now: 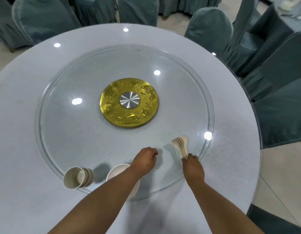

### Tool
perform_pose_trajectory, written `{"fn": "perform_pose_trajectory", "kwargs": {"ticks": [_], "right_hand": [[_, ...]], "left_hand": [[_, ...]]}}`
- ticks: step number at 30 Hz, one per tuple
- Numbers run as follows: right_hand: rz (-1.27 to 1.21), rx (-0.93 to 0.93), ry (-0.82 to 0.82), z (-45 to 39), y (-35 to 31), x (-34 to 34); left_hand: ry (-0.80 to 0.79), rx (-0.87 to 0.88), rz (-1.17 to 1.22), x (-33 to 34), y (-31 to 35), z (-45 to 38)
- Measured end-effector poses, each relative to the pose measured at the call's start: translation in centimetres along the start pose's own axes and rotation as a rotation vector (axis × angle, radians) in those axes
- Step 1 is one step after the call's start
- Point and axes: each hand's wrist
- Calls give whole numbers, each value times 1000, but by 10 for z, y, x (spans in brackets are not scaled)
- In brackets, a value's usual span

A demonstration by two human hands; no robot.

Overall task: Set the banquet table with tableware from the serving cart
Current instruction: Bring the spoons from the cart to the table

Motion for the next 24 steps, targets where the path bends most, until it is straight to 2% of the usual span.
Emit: {"fn": "perform_pose_trajectory", "kwargs": {"ticks": [8, 14, 24], "right_hand": [[-113, 28, 46, 16, 34, -22], [-144, 50, 103, 69, 95, -60], [-338, 201, 194, 189, 282, -108]], "left_hand": [[-33, -40, -15, 0, 49, 20], [-79, -26, -29, 28, 126, 55], [-155, 145, -27, 142, 295, 134]]}}
Point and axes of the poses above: each hand's wrist, its own z-axis away from the middle knuckle, its own x-axis out of the palm, y = z × x, and after that the axes turned 3 degrees about z, right-handed
